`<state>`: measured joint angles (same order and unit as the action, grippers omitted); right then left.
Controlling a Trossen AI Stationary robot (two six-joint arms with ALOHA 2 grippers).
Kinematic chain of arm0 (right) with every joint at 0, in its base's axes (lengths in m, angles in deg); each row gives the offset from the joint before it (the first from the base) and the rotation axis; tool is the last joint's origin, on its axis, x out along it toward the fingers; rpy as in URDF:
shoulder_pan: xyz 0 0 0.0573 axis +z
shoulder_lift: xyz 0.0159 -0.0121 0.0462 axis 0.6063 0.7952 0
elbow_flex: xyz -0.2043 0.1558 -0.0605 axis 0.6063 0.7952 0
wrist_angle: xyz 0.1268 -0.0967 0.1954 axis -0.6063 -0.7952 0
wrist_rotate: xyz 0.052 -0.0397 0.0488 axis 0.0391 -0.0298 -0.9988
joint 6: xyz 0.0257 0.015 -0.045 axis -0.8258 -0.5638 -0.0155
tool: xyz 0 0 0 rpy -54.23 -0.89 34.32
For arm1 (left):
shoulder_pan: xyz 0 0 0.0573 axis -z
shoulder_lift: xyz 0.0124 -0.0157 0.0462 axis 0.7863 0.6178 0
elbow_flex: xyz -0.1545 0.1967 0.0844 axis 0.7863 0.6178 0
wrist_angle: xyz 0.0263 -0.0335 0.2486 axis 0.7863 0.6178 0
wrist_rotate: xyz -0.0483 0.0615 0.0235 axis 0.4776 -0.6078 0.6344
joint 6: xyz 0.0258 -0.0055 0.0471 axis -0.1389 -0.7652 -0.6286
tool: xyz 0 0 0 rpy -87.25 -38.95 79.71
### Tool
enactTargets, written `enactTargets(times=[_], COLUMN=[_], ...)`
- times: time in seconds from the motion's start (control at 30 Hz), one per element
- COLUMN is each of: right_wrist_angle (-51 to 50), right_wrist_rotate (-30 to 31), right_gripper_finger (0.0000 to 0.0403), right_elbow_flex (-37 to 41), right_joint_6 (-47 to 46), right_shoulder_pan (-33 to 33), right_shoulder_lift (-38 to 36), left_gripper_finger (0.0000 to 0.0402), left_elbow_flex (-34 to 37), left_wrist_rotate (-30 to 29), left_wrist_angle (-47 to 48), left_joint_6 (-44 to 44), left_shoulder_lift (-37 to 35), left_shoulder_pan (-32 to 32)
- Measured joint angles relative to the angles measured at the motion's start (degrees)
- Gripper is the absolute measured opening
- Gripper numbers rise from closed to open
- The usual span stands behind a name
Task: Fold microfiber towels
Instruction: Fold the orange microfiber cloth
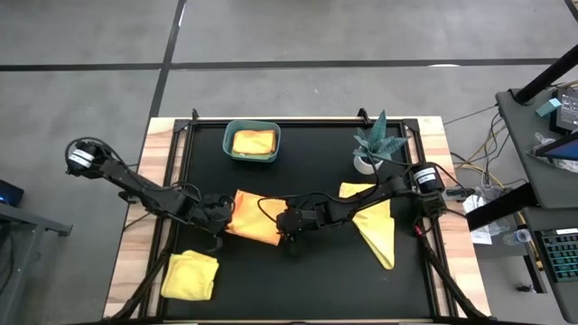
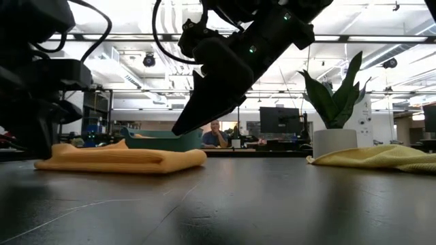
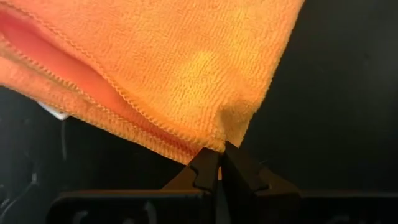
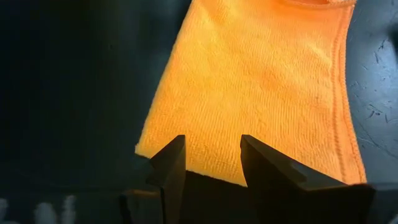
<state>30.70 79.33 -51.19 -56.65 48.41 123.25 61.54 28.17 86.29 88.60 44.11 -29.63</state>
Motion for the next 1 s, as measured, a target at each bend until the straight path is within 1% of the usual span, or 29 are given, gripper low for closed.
enactTargets(times=[0.1,0.2,0.37,0.5,0.63,0.73,0.87,0.93,1.0], right_wrist_angle=[-0.07,-0.04,2.82,6.70,10.49,13.61,16.30,17.29,17.58], right_wrist_rotate=[-0.02,-0.09,-0.12,-0.20,-0.41,-0.46,-1.70,-2.37,-3.35], right_gripper_finger=[0.0144,0.0144,0.0144,0.0144,0.0144,0.0144,0.0143,0.0141,0.0132], right_elbow_flex=[0.01,0.00,0.05,0.18,0.24,0.24,0.29,0.28,0.29], right_joint_6=[0.66,1.10,1.32,3.18,5.41,6.39,6.90,7.19,7.28], right_shoulder_pan=[-0.10,-0.42,-1.01,-1.01,-1.01,-1.01,-1.01,-1.01,-1.01], right_shoulder_lift=[0.00,0.00,0.00,0.86,2.85,4.38,6.10,6.35,6.38], left_gripper_finger=[0.0006,0.0031,0.0101,0.0159,0.0198,0.0209,0.0204,0.0196,0.0183], left_elbow_flex=[-0.03,-0.15,-0.80,-2.39,-4.30,-6.50,-10.37,-11.89,-12.78], left_wrist_rotate=[1.13,1.44,1.66,1.84,4.18,4.94,4.70,2.29,-1.34], left_wrist_angle=[0.11,0.14,1.23,6.56,12.71,18.05,22.66,21.68,20.19], left_joint_6=[0.02,0.04,0.17,0.17,-0.01,0.02,-0.59,-2.32,-3.87], left_shoulder_lift=[0.20,0.11,0.09,0.06,-0.13,-0.20,-0.24,-0.31,-0.48], left_shoulder_pan=[0.00,0.00,0.00,0.00,-0.02,-0.02,0.00,-0.02,-0.10])
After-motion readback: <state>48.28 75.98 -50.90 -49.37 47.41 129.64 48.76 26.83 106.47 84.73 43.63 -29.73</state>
